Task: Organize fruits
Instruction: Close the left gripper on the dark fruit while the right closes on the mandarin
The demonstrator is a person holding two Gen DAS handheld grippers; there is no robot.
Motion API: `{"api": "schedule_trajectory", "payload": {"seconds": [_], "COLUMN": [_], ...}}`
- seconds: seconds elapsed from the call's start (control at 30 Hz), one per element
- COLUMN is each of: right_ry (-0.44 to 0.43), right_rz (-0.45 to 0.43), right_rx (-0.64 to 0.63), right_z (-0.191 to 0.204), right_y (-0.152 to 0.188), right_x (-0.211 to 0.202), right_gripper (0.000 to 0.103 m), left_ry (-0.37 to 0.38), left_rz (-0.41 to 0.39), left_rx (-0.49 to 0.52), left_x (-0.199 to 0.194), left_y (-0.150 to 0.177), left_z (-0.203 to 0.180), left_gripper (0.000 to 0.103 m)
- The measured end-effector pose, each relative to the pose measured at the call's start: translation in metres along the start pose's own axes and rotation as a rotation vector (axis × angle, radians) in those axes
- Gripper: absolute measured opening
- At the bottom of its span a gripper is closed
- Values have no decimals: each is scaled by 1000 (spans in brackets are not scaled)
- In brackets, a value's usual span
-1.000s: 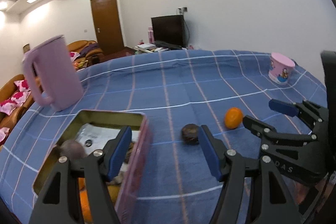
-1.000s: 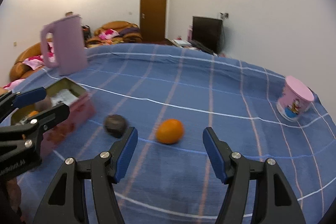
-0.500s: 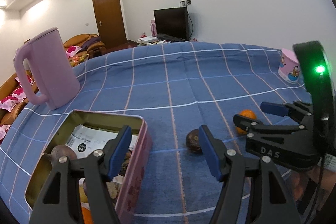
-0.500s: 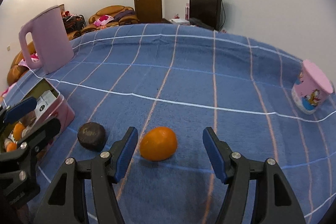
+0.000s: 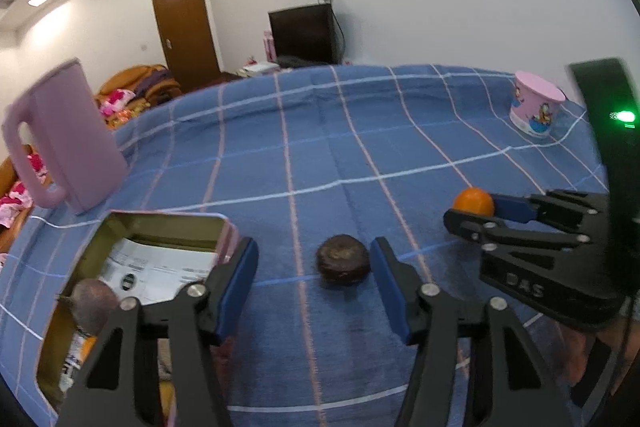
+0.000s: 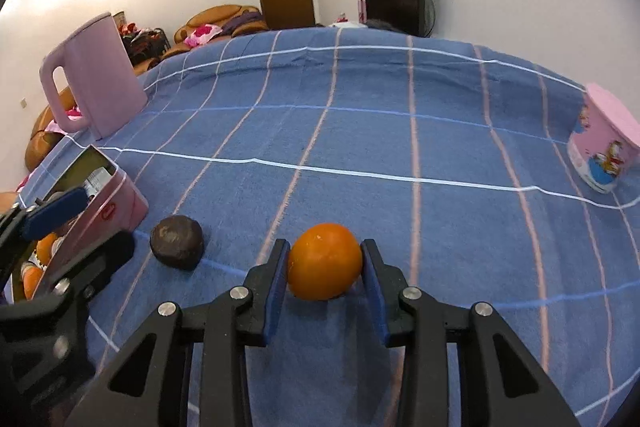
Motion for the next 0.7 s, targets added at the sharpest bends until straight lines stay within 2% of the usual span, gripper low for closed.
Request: {"api": "schedule_trajectory", "payload": {"seconds": [0.13, 0.2, 0.33, 0.4, 0.43, 0.5, 0.7], "right_ry": [9, 7, 4, 4, 2, -10, -12], "right_rz": [-27, -38, -35, -24, -18, -5, -15], "right_rx": [7, 7, -11, -20, -23, -26, -31], "right_z": [-4, -5, -1, 1, 1, 3, 2], "right_y": [2, 1, 1, 2, 1, 2, 1], "right_x": [-8, -11, -11, -8, -6, -2, -4], "right_gripper": [38, 38, 38, 38, 38, 38, 38], "left_ry": [29, 30, 52, 41, 43, 60, 69], "left_rz": [67, 98, 126, 140, 152, 157, 131], "left_rx": [5, -9, -16, 1, -1, -28, -28], "left_x": [20, 30, 40, 47, 50, 52, 46], "left_y": [2, 3, 5, 5, 5, 4, 4], "left_z": [-9, -7, -10, -15, -16, -14, -15], "left_gripper": [55, 49, 51, 40, 40, 40, 40]}}
Point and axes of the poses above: each gripper's, at about its wrist camera, not at the fingertips, and x roughly the way its jaws point, z to its left, y to its underside, the point moved 5 cm from there along x, roughly the way its jaws point, and after that the axes turned 2 degrees about z, right-handed, at the moved point
